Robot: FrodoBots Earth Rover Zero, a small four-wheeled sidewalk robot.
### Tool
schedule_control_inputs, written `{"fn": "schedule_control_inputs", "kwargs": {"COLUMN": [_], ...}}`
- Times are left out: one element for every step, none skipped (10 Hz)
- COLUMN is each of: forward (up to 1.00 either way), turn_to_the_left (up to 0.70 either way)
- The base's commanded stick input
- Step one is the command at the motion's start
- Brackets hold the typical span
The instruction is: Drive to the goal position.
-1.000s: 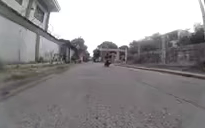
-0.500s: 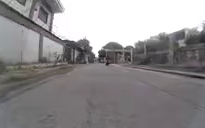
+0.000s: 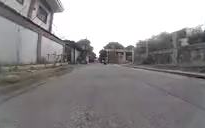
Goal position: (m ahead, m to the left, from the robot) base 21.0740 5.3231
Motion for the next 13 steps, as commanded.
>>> {"fn": "schedule_control_inputs", "kwargs": {"forward": [0.7,0.7,0.7,0.7,0.7,0.7,0.7,0.7,0.7,0.7,0.7,0.7,0.7], "turn_to_the_left": [0.09,0.35,0.35,0.35,0.35,0.21,0.0,0.0,0.0,0.0,0.0,0.0,0.0]}}
